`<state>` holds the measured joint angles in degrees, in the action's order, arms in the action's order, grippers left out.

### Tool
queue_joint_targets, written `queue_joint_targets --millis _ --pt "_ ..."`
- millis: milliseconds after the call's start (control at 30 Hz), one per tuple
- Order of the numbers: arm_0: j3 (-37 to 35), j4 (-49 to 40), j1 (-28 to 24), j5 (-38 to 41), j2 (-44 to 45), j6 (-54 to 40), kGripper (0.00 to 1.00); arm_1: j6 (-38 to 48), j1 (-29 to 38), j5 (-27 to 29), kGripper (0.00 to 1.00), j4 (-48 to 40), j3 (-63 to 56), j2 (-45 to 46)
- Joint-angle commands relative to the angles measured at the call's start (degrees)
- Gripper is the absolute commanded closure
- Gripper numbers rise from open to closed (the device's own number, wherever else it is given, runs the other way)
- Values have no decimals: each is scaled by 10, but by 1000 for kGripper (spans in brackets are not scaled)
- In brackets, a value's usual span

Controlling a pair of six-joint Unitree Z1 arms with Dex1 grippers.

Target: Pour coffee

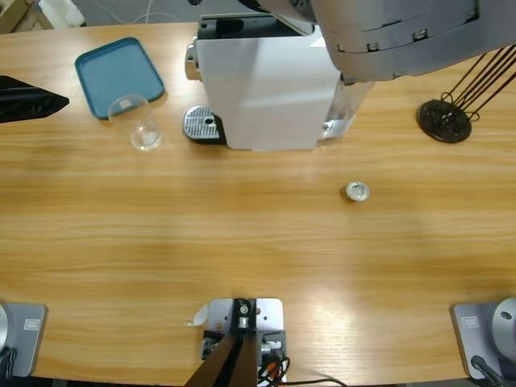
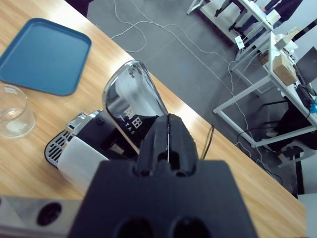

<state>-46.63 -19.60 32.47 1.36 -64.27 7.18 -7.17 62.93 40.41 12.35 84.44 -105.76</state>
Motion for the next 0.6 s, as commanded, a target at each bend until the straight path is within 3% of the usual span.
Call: queue_joint_targets --millis 33,600 --pt "3 4 6 8 -18 -3 257 11 21 -39 1000 3 -18 -78" --pt "3 -1 6 8 -14 -3 257 32 21 -58 1000 5 -23 -99"
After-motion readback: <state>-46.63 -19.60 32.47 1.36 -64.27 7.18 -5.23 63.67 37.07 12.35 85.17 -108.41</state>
